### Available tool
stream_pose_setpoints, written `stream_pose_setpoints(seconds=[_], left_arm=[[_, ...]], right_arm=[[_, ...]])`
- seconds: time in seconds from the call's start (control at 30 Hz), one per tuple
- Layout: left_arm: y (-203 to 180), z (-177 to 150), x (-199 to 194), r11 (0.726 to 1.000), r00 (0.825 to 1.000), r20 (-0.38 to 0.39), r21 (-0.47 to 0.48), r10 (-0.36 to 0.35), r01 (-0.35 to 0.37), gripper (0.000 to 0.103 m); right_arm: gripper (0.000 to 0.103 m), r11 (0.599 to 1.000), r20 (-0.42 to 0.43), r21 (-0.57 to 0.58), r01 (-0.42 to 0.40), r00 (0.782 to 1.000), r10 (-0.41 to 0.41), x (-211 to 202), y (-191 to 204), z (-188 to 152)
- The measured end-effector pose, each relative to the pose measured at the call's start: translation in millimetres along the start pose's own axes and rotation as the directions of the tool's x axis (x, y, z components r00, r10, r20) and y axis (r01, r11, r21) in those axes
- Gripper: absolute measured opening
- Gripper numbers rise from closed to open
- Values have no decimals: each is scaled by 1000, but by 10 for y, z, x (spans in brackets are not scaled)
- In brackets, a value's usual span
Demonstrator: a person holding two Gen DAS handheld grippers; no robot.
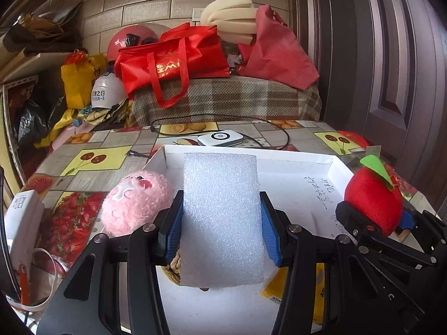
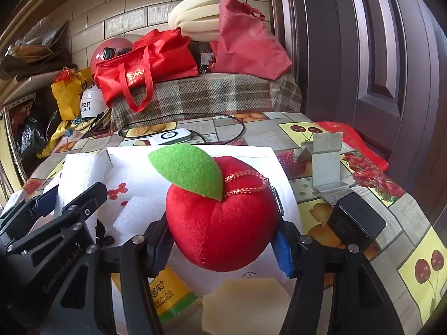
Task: Organize soft objects
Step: 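Lower the foam sheet into the box with left tool while right tool drops apple plush inside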
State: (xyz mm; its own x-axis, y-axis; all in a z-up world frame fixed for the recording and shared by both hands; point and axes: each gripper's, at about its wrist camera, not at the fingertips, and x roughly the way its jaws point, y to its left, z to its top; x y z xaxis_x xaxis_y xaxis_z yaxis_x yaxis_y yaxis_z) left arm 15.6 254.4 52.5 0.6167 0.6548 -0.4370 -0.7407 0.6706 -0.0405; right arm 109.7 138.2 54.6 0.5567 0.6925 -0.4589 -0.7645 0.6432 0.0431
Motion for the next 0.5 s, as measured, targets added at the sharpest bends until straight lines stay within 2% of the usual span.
stream_pose_setpoints(seconds=[0.13, 0.2, 0.33, 0.43, 0.47, 0.5], left_arm=[[27, 1, 17, 1000, 1000, -5, -9, 10, -10, 51], [11, -4, 10, 1000, 1000, -2, 1, 13, -13, 61], [42, -3, 24, 1000, 1000, -8, -16, 19, -19, 65], [95, -3, 27, 998, 999, -9, -44, 37, -37, 71], [113, -5, 20, 997, 999, -6, -55, 45, -45, 79], [136, -8, 5, 996, 999, 1, -68, 53, -53, 84]], right_arm=[[64, 1000, -4, 7, 2, 1000, -2, 17, -6, 8], [65, 1000, 1, 1, 6, 1000, -6, 10, -8, 7], [67, 1000, 7, -5, 13, 1000, -13, -1, 0, -1], [77, 1000, 9, 7, 26, 1000, -26, -14, -23, -3], [83, 999, 13, 17, 33, 999, -33, -25, -38, -5], [84, 999, 18, 23, 29, 999, -30, -37, -50, -6]])
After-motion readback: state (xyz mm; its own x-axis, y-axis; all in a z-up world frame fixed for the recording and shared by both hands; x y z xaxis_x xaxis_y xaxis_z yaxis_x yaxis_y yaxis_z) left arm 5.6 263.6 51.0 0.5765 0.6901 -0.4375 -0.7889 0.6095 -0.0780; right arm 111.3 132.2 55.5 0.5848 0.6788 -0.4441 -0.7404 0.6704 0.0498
